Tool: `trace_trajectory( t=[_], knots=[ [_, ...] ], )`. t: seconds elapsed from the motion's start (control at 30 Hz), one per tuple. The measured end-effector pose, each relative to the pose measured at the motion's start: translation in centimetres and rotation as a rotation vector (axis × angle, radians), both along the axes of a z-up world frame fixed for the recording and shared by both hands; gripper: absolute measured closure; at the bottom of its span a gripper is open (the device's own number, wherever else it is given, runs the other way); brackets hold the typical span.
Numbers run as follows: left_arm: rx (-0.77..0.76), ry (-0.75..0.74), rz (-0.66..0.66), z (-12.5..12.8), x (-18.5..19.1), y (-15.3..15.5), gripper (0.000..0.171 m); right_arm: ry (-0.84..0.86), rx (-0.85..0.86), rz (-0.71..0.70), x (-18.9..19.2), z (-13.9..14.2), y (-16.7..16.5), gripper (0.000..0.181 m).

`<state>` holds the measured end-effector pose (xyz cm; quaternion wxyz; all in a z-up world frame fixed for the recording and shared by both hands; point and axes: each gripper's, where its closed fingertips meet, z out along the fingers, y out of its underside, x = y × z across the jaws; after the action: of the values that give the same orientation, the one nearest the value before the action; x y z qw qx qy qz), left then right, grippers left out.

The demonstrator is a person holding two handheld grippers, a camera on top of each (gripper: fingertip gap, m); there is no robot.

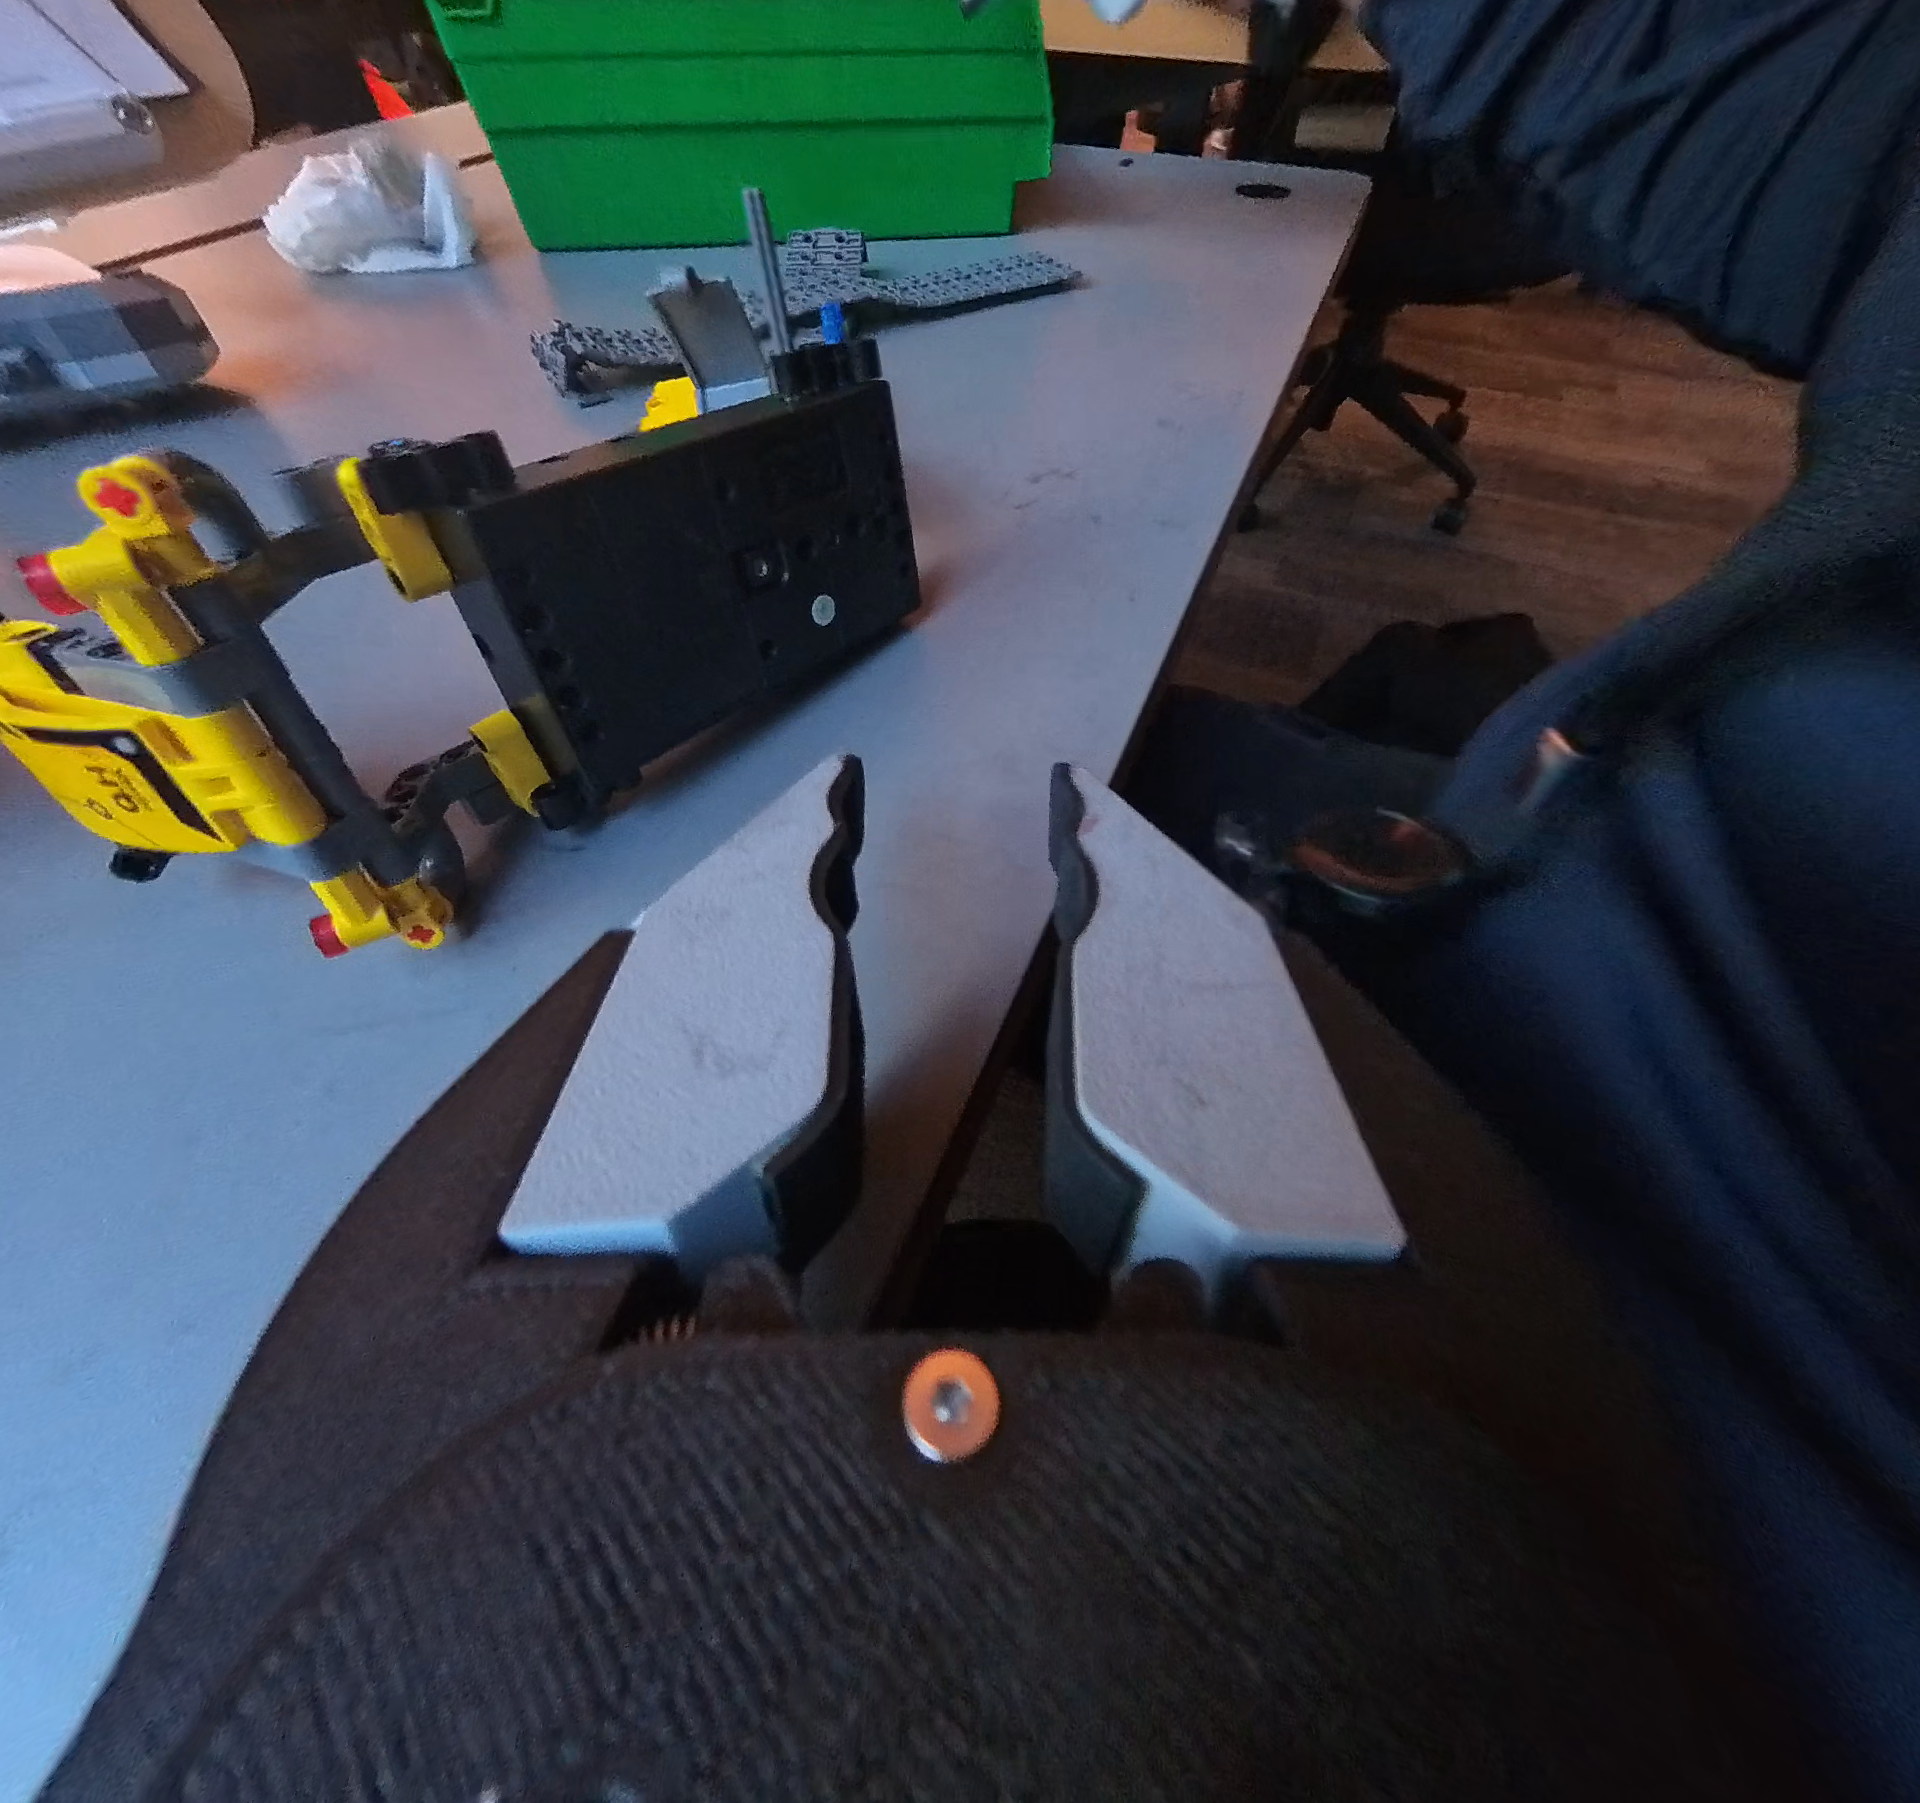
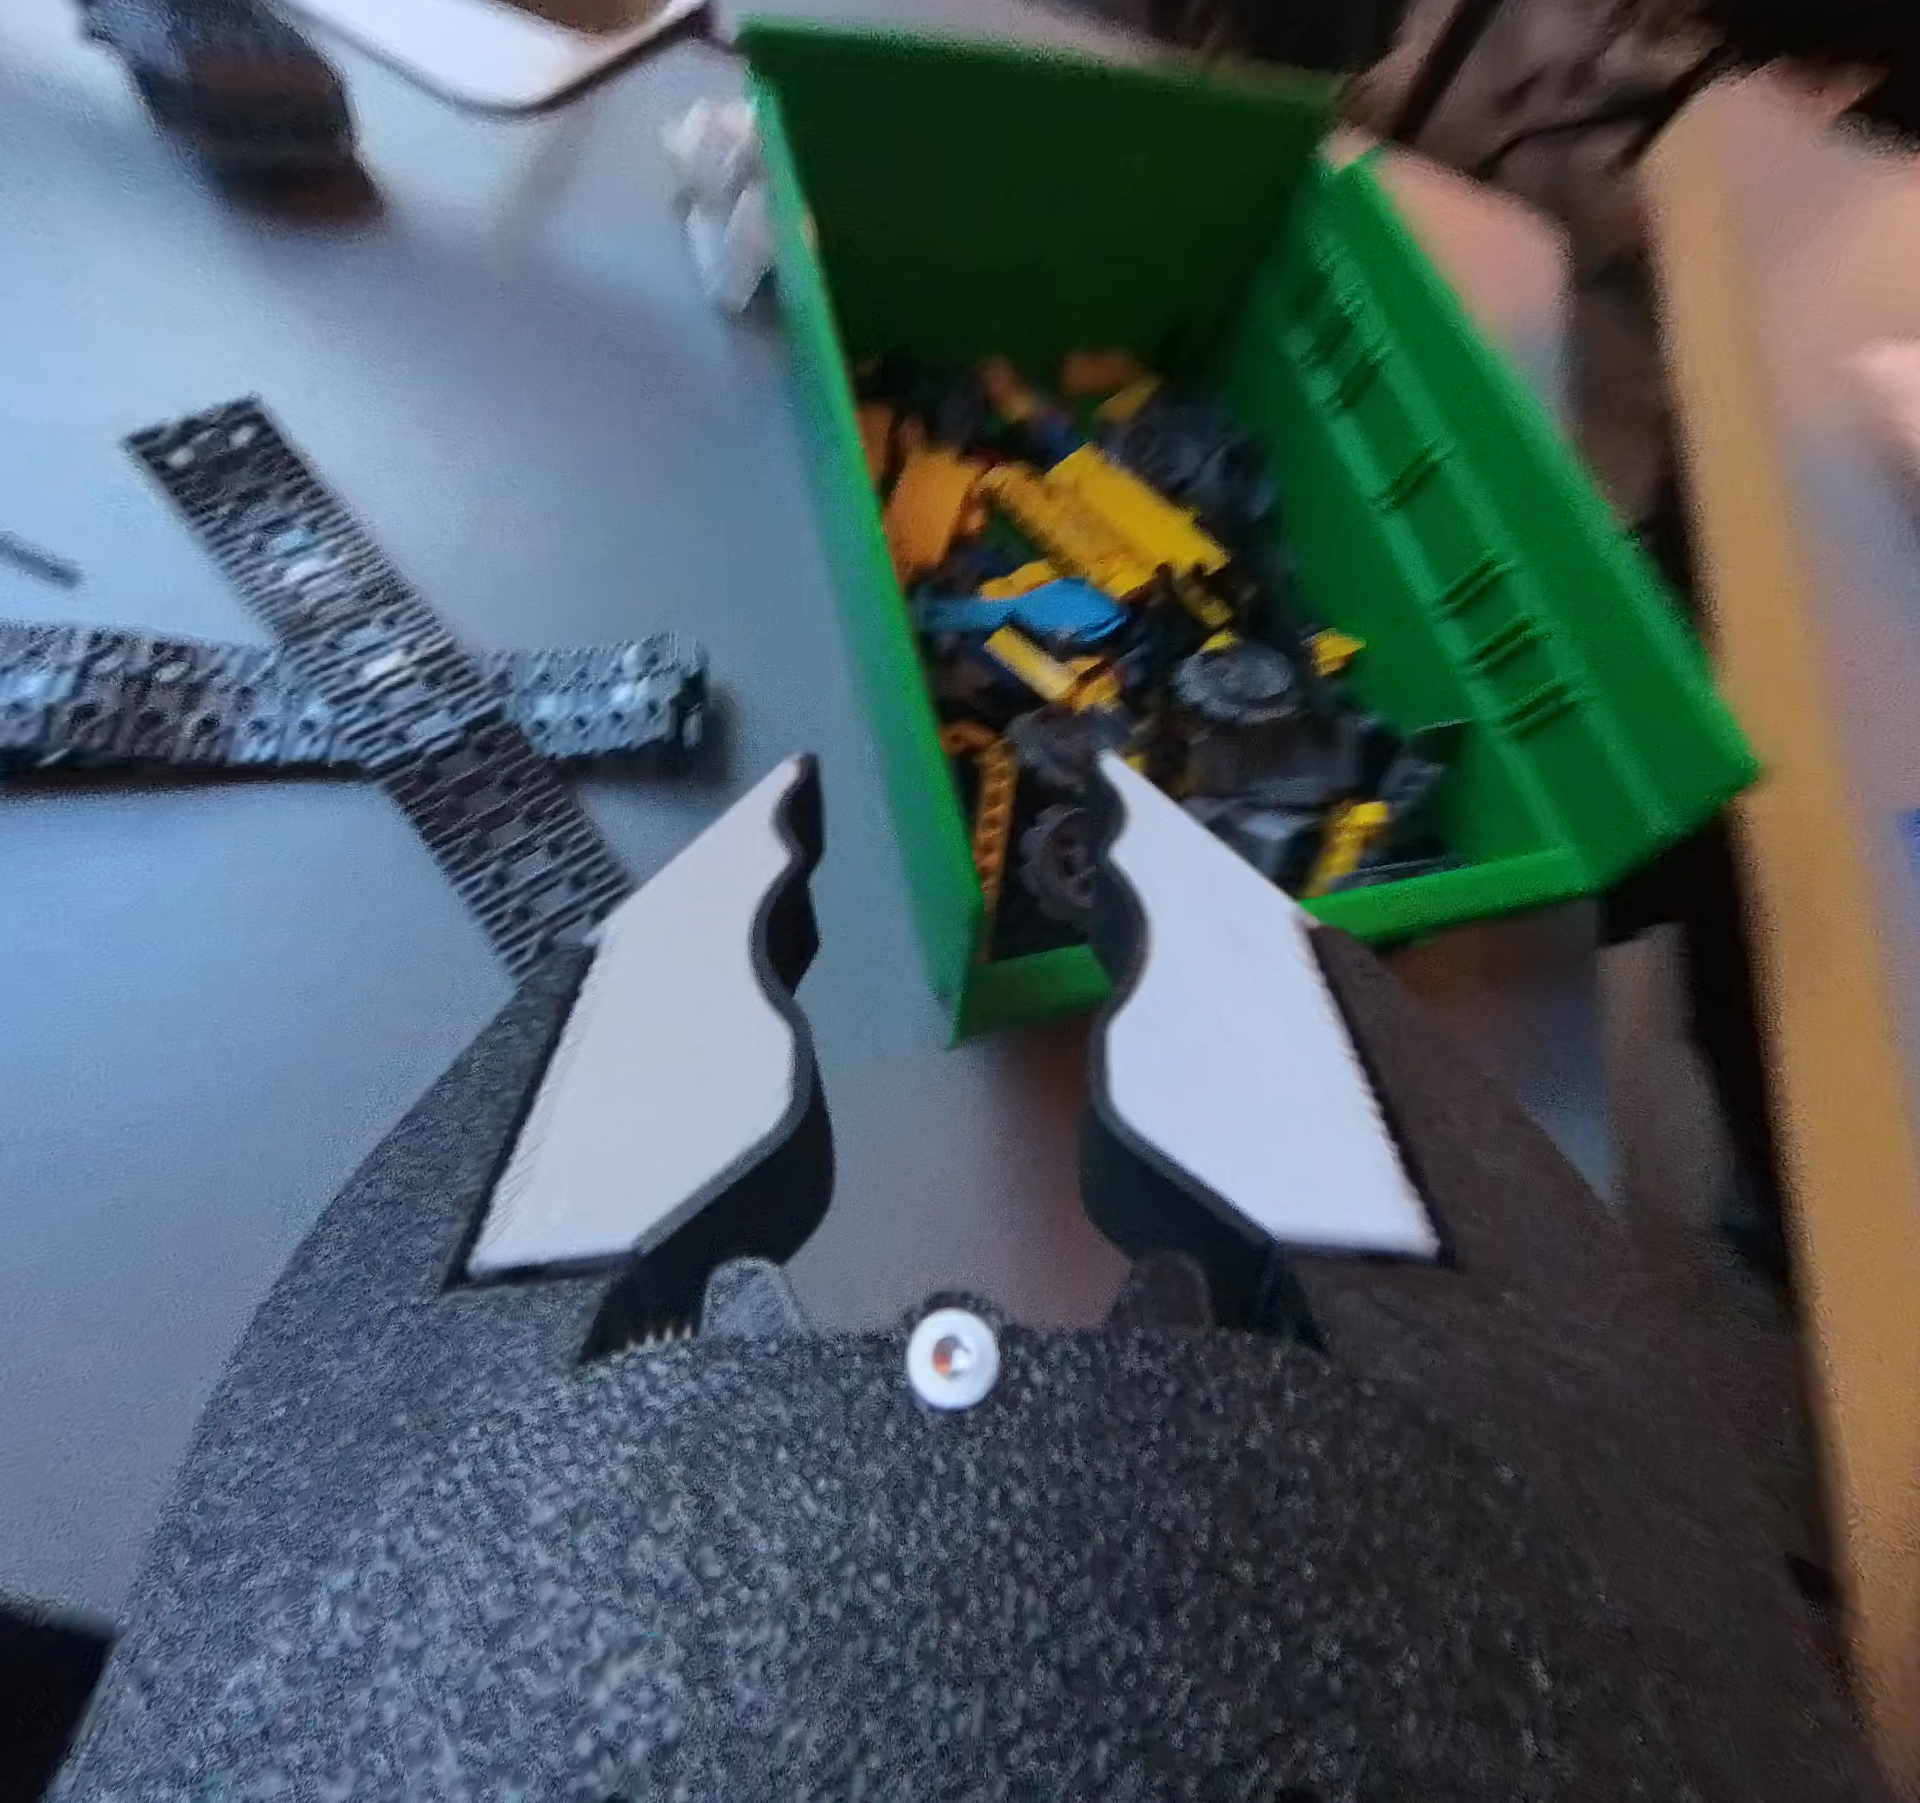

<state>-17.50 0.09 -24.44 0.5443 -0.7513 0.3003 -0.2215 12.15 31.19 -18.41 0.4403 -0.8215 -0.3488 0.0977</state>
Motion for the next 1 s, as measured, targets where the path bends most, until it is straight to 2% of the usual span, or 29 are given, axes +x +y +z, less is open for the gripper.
trace_trajectory(
  t=[0.03, 0.07, 0.17, 0.23, 0.27, 0.37, 0.47, 0.53, 0.7, 0.77, 0.87, 1.0],
  knots=[
    [-0.005, -0.012, 0.005, 0.1, -0.1, 0.1, 0.138, 0.023, -0.057, 0.045, -0.8, -0.8, -0.6, 0.153],
    [-0.003, -0.019, 0.013, 0.2, -0.1, 0.2, 0.139, 0.031, -0.054, 0.06, -1.3, -1.0, -0.8, 0.142],
    [-0.009, -0.007, 0.008, 0.0, -0.1, 0.1, 0.139, -0.038, 0.028, 0.086, -1.8, -0.8, -1.5, 0.147],
    [-0.025, 0.001, -0.005, -0.2, 0.1, 0.0, 0.137, 0.014, 0.022, 0.133, -2.7, -0.9, -2.5, 0.129],
    [-0.036, -0.003, -0.014, -0.2, 0.1, 0.0, 0.136, 0.051, 0.022, 0.136, -2.8, -0.8, -2.7, 0.126],
    [-0.107, -0.039, -0.047, -0.2, 0.3, -0.2, 0.131, 0.162, 0.047, 0.105, -2.6, -0.4, -2.5, 0.143],
    [-0.156, -0.064, -0.063, 0.0, 0.6, -0.2, 0.128, 0.228, 0.057, 0.09, -1.9, -0.3, -1.9, 0.181],
    [-0.153, -0.047, -0.074, 0.4, 1.0, -0.4, 0.125, 0.243, 0.042, 0.093, -1.9, -0.3, -1.9, 0.18],
    [-0.076, 0.045, -0.076, 1.8, 0.7, -1.3, 0.122, 0.143, 0.102, 0.116, -1.8, -0.3, -1.7, 0.18],
    [-0.046, 0.047, -0.053, 2.7, -0.3, -1.3, 0.122, 0.133, 0.093, 0.125, -1.9, -0.3, -1.5, 0.175],
    [-0.006, 0.047, 0.024, 4.2, -3.3, -0.3, 0.123, 0.118, -0.057, 0.15, -2.4, -1.9, -1.9, 0.176],
    [0.036, 0.069, 0.116, 5.2, -7.6, 1.9, 0.127, 0.111, -0.109, 0.239, -3.9, -1.8, -2.9, 0.177]
  ],
)
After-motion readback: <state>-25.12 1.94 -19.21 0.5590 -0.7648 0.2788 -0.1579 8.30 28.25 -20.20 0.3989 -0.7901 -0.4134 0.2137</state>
